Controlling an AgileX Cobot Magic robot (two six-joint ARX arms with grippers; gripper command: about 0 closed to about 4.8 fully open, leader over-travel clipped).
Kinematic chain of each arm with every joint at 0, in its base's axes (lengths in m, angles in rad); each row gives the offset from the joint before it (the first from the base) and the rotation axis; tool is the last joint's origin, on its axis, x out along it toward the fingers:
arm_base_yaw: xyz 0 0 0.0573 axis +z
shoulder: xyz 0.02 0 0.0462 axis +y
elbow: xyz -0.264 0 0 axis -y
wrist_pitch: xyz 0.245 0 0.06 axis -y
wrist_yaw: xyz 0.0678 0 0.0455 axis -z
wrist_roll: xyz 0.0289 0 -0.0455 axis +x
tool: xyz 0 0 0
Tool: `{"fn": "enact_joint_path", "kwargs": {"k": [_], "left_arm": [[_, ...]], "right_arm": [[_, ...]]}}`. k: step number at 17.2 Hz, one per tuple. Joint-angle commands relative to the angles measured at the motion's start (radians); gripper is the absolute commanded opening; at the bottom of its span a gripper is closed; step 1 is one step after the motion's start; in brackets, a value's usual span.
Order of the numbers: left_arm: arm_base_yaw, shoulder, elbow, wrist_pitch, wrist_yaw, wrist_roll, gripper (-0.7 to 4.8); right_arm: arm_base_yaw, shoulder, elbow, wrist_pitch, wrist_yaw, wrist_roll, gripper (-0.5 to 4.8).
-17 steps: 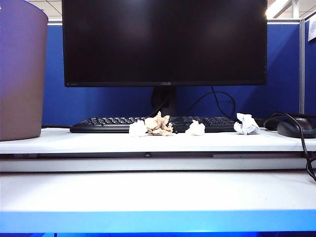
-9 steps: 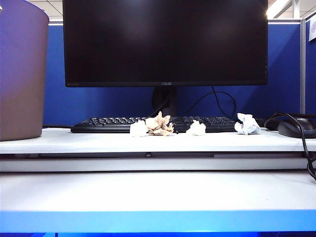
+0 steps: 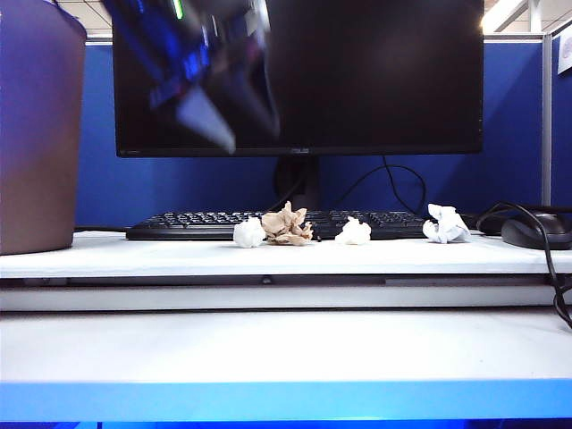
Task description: Pick up all paper balls from the table and place them in the pink trash can.
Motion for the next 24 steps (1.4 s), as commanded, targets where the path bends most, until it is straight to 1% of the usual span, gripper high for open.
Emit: {"fn": "enact_joint_path", "kwargs": {"k": [1,3,5,6,12,20,23,24], "left_arm": [[0.001,0.088,0.006,0.048,-0.003,0.003,4.04],[0.001,0.139,0.006,0.038,-0.024,0.001,4.04],[0.003,0.175,0.006,0.028,-0.105,0.005,4.04],[0.003,0.189,0.006,0.032,-0.116,0.006,4.04],[0.003,0.223,0.006,0.099,-0.116,0.008,4.03],[0.003,0.23,0.006,0.104,-0.115,0.008,3.93],[0.003,0.23,0.006,0.108,-0.106,0.017,2.46],[0.003,0.23,0.006,0.109,-0.103,0.021,2.2]], "right_arm": [[0.0,-0.002,-0.003,0.013,0.001,-0.003,-0.05],[0.0,-0.002,-0.002,0.013,0.001,-0.003,-0.05],[0.0,-0.002,-0.002,0.013,0.001,-0.003,-0.05],[0.0,-0.002,-0.002,0.013,0.001,-0.003,-0.05],[0.0,-0.002,-0.002,0.014,0.001,-0.003,-0.05],[0.0,-0.002,-0.003,0.013,0.001,-0.003,-0.05],[0.001,-0.002,-0.002,0.013,0.001,-0.003,-0.05],[0.001,-0.002,-0.002,0.014,0.001,-0.003,-0.05]]}}
